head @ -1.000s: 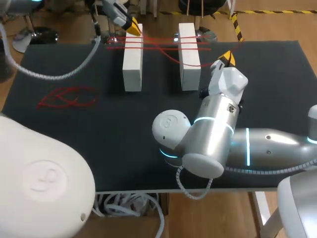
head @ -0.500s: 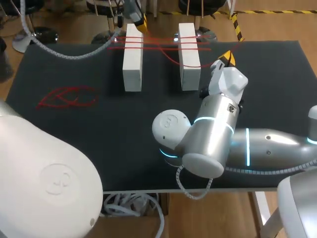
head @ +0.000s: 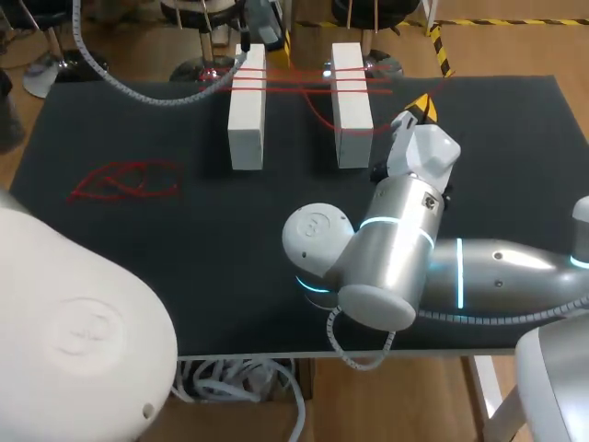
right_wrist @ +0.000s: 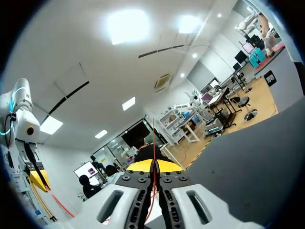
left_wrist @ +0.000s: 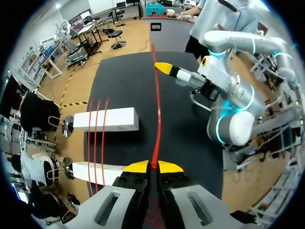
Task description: Grab the tape and strap the tape.
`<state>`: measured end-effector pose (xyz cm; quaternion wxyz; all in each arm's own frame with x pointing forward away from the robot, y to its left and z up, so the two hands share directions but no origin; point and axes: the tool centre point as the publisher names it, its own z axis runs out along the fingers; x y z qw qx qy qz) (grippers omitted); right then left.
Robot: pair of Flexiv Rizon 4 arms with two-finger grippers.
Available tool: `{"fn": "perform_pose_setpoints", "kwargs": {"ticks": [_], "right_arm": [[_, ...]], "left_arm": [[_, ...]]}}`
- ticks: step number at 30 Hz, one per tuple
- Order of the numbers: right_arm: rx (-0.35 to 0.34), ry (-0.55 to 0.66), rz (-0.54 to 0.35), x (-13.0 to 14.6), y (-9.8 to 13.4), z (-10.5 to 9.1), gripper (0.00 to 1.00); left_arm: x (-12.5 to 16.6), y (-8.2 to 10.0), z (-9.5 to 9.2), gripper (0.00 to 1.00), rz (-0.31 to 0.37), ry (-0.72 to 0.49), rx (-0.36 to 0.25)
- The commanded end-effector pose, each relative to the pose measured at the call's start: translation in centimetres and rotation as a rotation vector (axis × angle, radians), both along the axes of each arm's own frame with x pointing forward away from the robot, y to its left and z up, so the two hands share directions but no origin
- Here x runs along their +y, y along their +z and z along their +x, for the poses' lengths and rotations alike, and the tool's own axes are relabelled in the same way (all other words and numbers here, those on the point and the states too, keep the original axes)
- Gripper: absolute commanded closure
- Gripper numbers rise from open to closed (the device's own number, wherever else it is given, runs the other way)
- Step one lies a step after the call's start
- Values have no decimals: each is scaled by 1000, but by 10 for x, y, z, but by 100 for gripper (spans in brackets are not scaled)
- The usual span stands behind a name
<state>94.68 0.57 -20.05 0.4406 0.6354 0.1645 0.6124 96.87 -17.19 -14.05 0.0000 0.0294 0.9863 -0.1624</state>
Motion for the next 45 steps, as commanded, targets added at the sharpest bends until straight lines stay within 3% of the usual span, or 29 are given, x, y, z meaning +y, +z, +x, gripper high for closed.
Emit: {"fn": "perform_pose_setpoints", "kwargs": {"ticks": [1,14,16,21,25,33,38,45], "right_arm": [[2,-1,1,0,1,0,100],[2,-1,1,0,1,0,100],[23,-13,-54,8,2,-3,100],[163,-15,-164,34,19,-9,100],[254,31,-303,51,32,-10,100],[190,-1,-523,60,42,4,100],[165,-32,-597,58,46,19,100],[257,-16,-681,57,45,19,100]], "left_arm": [[-1,0,3,100,5,-3,7],[-1,0,3,100,5,-3,7],[-1,0,3,100,5,-3,7],[-1,0,3,100,5,-3,7],[-1,0,3,100,5,-3,7],[-1,0,3,100,5,-3,7],[-1,0,3,100,5,-3,7],[-1,0,3,100,5,-3,7]]}}
